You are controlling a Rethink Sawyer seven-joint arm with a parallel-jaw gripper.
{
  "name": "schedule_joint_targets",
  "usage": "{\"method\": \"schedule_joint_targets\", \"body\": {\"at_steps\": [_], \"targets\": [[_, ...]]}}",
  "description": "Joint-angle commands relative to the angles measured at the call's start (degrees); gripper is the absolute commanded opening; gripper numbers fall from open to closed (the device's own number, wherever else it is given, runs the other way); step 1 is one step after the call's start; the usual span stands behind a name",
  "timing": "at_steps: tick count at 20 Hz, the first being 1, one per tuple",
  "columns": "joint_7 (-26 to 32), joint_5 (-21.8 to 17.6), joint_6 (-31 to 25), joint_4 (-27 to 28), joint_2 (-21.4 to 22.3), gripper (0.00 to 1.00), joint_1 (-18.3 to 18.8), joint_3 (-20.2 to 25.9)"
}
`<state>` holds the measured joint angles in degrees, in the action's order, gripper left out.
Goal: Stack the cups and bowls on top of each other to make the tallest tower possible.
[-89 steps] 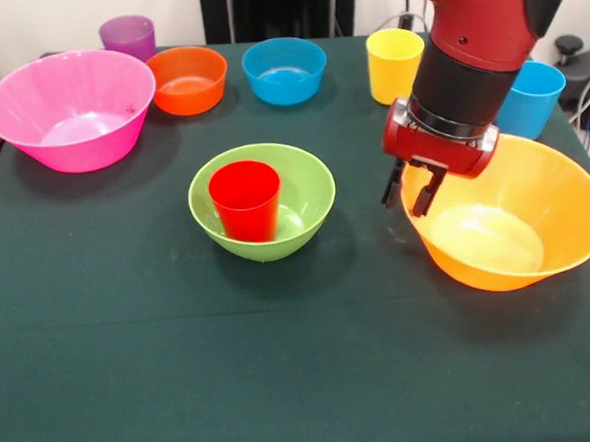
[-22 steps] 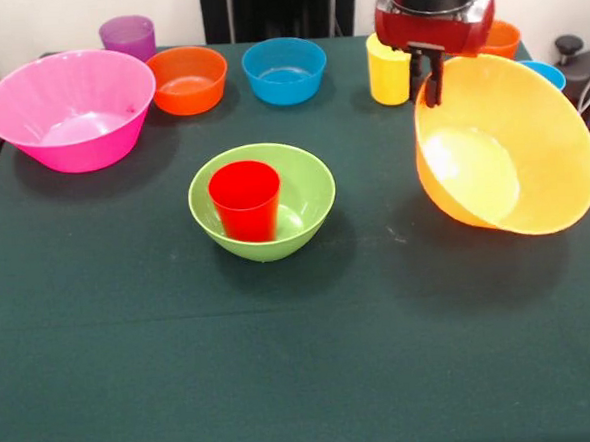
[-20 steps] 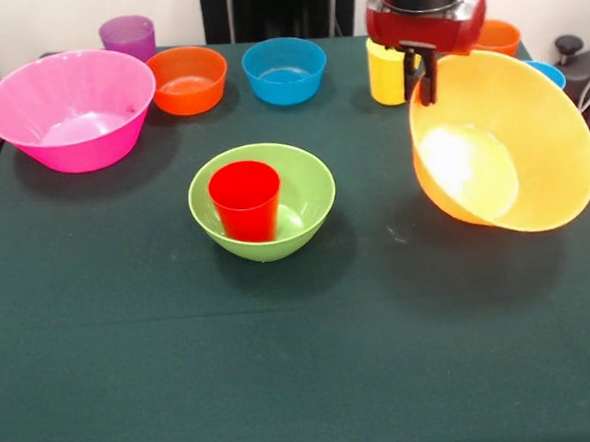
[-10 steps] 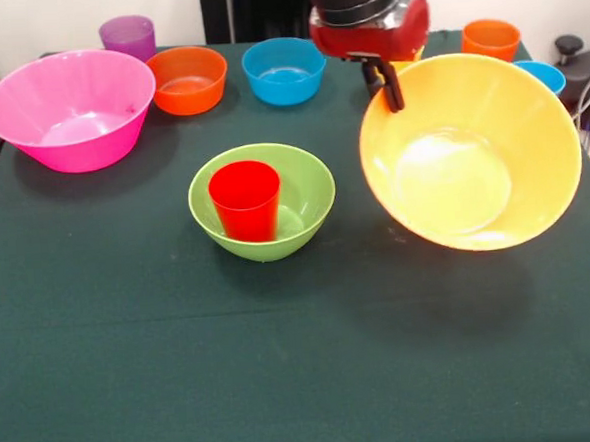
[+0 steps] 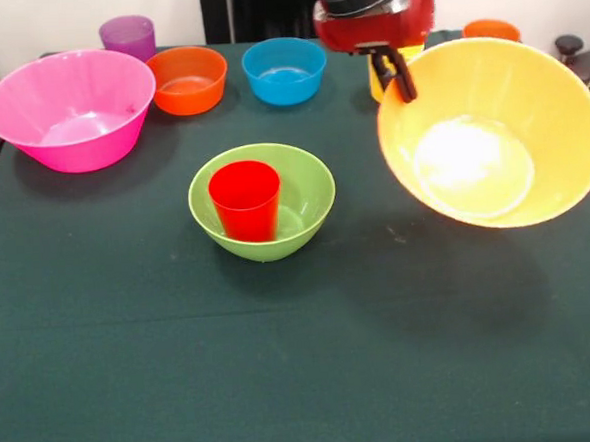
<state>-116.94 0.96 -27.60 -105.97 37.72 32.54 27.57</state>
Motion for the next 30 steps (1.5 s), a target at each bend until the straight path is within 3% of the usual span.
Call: {"method": "schedule_joint_targets", "body": {"at_steps": [1,6,16,30], "targets": [[1.45,-6.24,-2.85,0.32,3.78,0.00,-7.32,0.59],[1.74,-4.97,-4.45,-0.30,5.12,0.00,-5.75,2.43],[4.16,-2.27,-6.81,-5.21,9.28,0.00,1.20,8.49],[9.25,-5.32,-14.47,-0.93,6.70,0.00,9.09,12.05]]}}
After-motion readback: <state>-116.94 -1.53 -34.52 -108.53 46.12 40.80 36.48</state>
